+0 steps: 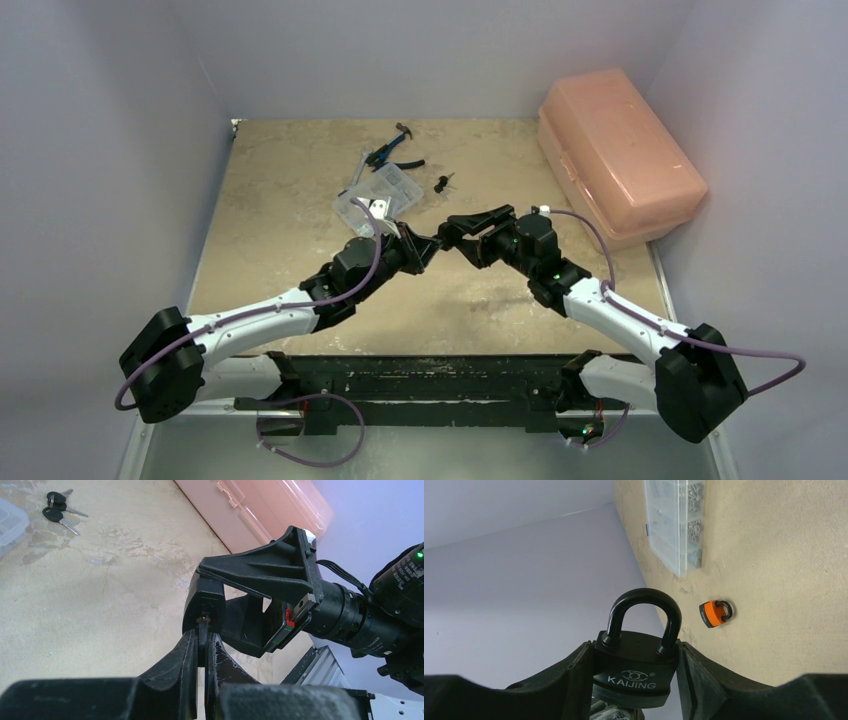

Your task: Unlock with the key

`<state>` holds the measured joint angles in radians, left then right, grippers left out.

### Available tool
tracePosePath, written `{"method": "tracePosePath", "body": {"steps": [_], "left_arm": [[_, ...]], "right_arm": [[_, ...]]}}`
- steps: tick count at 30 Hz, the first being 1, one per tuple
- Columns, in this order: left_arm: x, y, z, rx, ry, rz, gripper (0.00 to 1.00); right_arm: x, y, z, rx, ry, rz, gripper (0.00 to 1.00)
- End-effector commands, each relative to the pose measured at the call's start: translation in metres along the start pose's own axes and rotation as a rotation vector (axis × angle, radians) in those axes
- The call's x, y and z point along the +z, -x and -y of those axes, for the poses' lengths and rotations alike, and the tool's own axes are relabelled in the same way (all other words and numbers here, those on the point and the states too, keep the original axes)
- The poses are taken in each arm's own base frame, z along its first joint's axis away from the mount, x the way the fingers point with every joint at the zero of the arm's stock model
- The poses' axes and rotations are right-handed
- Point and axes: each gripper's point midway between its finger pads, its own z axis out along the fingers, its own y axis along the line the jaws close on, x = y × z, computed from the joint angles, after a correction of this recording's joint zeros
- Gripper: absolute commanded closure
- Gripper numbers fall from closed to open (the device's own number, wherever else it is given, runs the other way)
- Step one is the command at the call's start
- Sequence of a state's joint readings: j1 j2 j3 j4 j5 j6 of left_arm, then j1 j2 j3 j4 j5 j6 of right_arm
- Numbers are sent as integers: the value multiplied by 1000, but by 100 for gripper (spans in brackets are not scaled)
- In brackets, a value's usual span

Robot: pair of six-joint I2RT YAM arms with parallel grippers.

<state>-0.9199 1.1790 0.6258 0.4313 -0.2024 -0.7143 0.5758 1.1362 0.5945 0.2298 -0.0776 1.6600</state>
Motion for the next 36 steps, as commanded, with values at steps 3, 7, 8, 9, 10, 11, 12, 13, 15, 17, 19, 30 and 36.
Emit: {"method": "tracePosePath", "body": {"steps": [3,7,8,9,10,11,12,13,15,17,19,30,36], "left_arm": [[6,6,27,-14,-106,12,100],[8,11,28,98,-118,22,100],[8,11,29,118,-125,26,100],[9,11,28,140,-127,30,100],[11,11,27,160,-126,31,100],[12,9,25,179,-123,29,100],[14,8,23,200,-118,26,100],[16,7,22,213,-116,25,100],[19,5,19,233,-103,23,100],[20,7,18,239,-97,31,100],[22,8,18,239,-94,42,100],[23,4,32,266,-145,-25,67],[1,12,37,322,-167,-50,29]], "right_arm": [[-22,-16,-80,-30,241,-43,100],[-24,-24,-82,-33,241,-56,100],[-25,-26,-83,-29,243,-60,100],[-26,-28,-84,-24,247,-68,100],[-27,-31,-85,-19,251,-78,100],[-29,-35,-87,-16,258,-90,100],[-30,-39,-89,-15,266,-101,100],[-32,-42,-91,-16,271,-106,100],[-35,-46,-95,-18,277,-114,100],[-37,-48,-96,-16,279,-119,100],[-38,-50,-99,-15,286,-123,100],[-42,-33,-85,-35,262,-23,100],[-39,-21,-70,-57,220,43,100]]}}
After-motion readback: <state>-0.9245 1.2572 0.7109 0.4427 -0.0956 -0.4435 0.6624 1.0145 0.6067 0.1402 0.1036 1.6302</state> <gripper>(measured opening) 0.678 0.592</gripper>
